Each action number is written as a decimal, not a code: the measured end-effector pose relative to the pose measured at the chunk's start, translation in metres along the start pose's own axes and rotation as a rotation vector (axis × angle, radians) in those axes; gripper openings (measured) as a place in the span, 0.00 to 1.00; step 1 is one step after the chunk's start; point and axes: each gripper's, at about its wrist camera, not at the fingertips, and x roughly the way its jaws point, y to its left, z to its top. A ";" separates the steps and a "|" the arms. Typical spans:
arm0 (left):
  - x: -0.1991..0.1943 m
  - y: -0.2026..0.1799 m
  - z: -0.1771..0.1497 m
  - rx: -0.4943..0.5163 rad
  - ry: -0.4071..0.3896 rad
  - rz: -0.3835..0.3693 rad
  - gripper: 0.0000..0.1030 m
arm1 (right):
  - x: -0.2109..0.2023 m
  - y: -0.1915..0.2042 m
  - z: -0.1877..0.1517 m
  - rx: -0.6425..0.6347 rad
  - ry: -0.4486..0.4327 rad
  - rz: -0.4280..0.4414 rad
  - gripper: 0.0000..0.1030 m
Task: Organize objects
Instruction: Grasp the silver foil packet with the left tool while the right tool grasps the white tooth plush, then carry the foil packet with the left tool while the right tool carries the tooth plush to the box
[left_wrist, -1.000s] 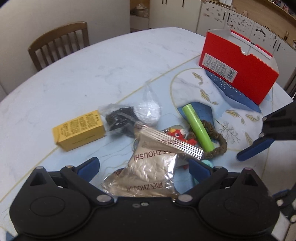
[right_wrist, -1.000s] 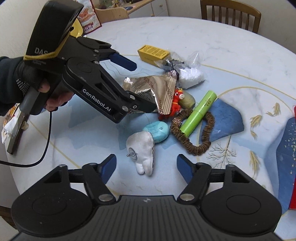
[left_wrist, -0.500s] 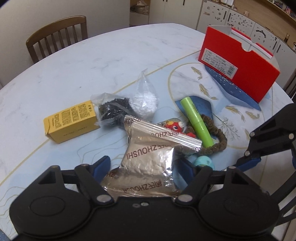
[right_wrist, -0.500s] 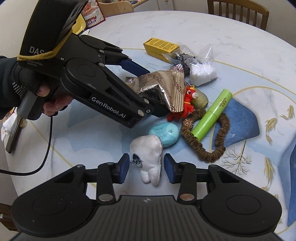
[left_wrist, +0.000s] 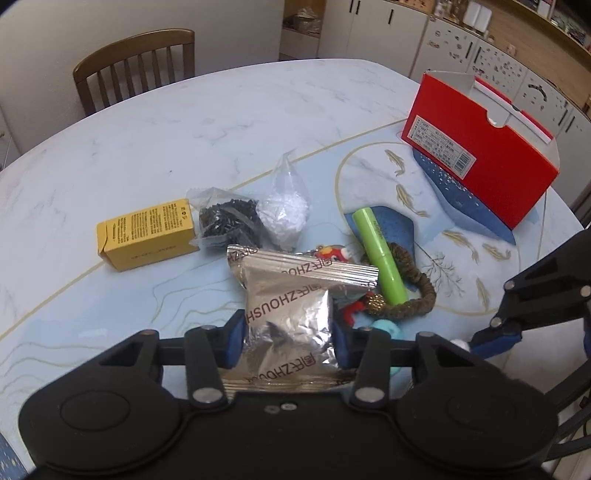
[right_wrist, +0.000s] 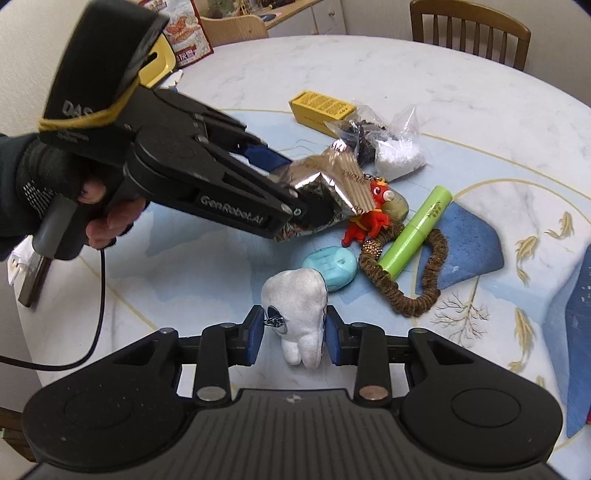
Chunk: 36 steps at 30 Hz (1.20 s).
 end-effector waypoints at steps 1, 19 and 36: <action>0.000 -0.002 -0.001 -0.008 0.003 0.007 0.43 | -0.004 0.000 -0.001 0.002 -0.005 0.001 0.33; -0.066 -0.081 0.031 -0.177 -0.128 0.066 0.43 | -0.112 -0.054 -0.021 0.077 -0.189 -0.026 0.33; -0.057 -0.203 0.101 -0.231 -0.145 0.105 0.43 | -0.212 -0.144 -0.058 0.092 -0.341 -0.261 0.33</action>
